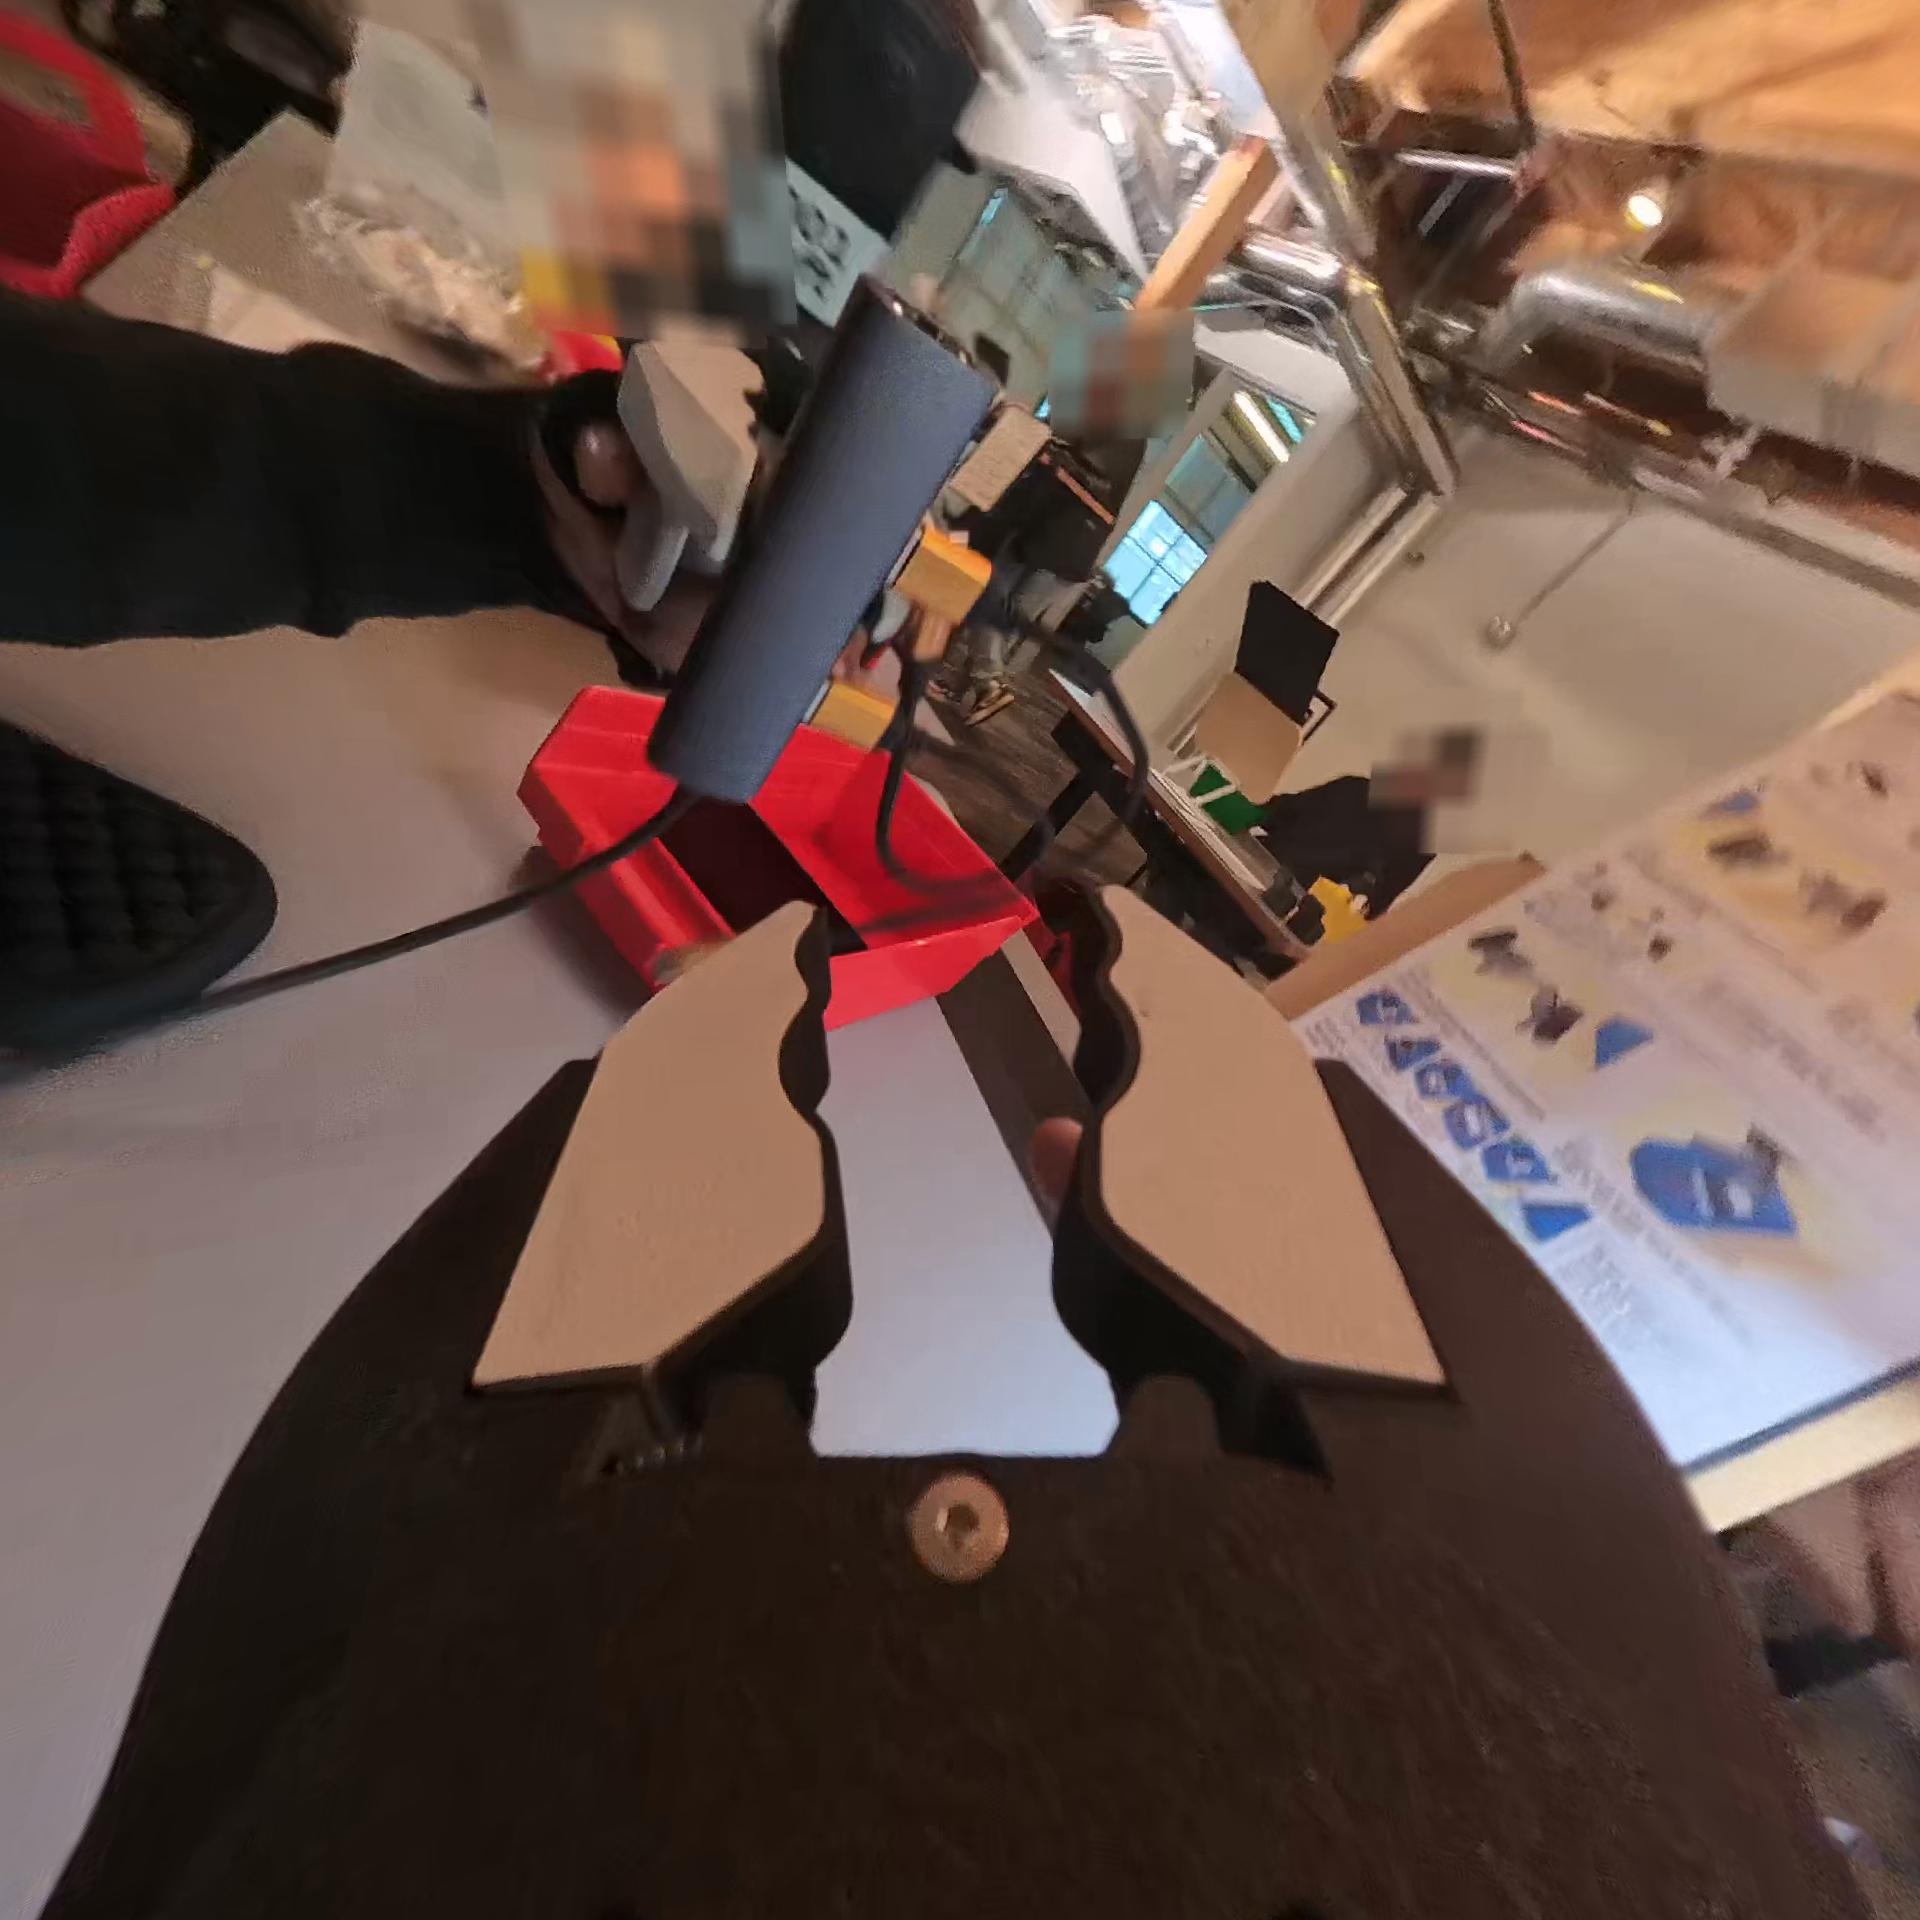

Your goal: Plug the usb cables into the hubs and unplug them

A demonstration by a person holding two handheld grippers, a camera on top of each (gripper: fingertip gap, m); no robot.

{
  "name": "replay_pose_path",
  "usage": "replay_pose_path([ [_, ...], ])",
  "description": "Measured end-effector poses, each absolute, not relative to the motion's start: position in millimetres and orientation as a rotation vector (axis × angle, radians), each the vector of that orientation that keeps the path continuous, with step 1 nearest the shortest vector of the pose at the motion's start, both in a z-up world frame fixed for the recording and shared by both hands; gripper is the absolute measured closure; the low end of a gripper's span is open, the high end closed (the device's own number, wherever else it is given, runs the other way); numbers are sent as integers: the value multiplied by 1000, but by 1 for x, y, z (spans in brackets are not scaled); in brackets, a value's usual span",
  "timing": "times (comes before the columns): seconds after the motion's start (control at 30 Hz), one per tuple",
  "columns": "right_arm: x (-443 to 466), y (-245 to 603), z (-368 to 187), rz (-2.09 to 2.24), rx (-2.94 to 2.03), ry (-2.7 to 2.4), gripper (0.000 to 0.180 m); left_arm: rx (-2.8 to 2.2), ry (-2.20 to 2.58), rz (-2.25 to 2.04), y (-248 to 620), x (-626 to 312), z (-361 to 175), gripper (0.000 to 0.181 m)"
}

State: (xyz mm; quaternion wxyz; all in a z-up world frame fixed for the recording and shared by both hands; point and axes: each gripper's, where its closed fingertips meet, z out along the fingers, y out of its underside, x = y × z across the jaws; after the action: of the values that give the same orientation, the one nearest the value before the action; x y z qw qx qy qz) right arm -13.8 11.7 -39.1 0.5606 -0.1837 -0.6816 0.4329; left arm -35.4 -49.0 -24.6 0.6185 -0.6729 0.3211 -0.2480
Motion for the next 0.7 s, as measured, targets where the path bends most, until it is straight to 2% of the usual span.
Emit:
replay_pose_path([
  [0.1,-15,-1,-36,903,-314,-1710,123,-1454,813,-783,-53,-7,-36,151],
  [0.23,-14,-18,-58,839,-203,-1851,121,-1443,905,-1019,-53,15,-71,151],
  [0.27,-12,-24,-69,858,-183,-1903,123,-1458,922,-1064,-52,19,-82,151],
  [0.4,-6,-26,-104,927,-178,-2070,165,-1477,911,-1176,-51,17,-102,151],
  [0.53,-9,-19,-113,1000,-256,-2128,168,-1489,827,-1173,-44,8,-106,151],
  [0.7,-23,17,-108,943,-437,-2070,169,-1575,632,-752,-13,-28,-100,150],
])
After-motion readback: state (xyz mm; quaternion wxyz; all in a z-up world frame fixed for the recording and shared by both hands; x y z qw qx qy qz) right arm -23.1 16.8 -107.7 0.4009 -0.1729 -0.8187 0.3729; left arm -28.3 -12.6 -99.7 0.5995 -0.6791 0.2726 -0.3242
